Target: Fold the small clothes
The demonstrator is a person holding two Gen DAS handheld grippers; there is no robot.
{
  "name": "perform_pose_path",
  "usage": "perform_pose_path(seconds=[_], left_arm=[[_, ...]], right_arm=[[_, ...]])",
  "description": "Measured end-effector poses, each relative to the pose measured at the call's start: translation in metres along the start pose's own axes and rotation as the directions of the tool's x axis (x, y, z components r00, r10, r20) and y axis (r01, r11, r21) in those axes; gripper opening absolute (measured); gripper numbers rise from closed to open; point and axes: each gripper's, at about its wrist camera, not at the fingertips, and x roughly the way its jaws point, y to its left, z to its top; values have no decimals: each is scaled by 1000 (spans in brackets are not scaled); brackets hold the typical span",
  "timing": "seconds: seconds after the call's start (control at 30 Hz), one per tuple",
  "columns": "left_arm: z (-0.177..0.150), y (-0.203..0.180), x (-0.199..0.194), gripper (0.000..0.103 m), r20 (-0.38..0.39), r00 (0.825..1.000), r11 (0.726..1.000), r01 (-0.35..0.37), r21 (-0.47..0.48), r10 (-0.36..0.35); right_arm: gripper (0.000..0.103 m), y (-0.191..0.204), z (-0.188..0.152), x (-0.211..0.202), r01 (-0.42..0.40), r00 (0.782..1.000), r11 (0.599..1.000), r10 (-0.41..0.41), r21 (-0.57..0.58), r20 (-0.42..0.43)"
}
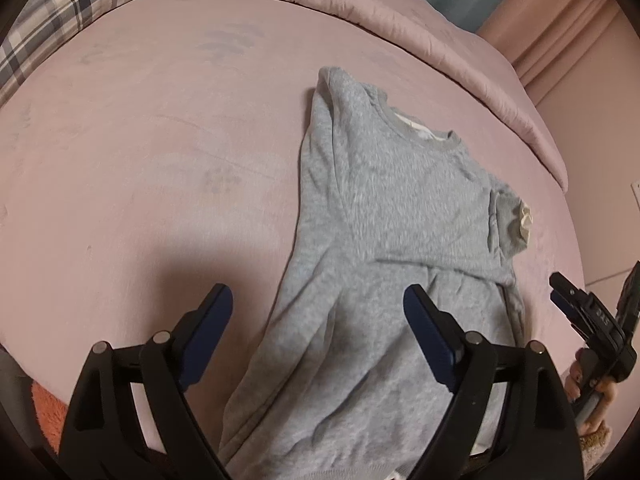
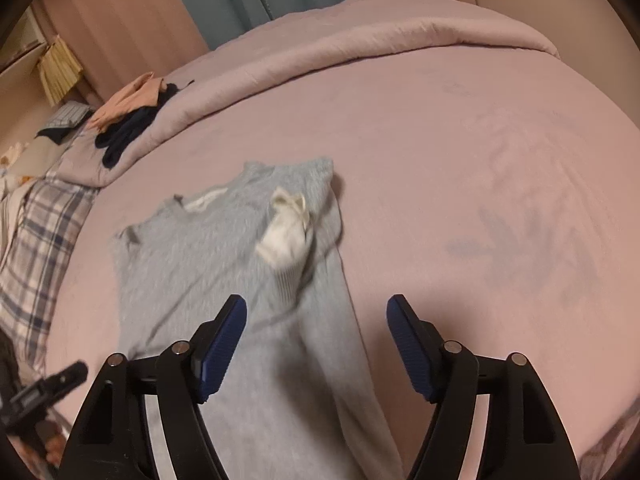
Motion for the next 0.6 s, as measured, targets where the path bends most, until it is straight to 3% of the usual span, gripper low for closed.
perform_pose_path(seconds=[0.27,0.5,0.6], left_arm=[[-32,10,0,88,-30,999,999,-27,17,27],[-69,31,8,88,-95,995,999,-35,-8,34],[-83,38,8,87,-116,993,1000,-26,-17,23]], right_arm=[[73,-7,-47,-12,19,997,999,-21,-31,-69],[73,-32,-88,-18,10,986,999,-5,33,-164],[73,-41,-105,-23,-31,979,996,47,83,-197]])
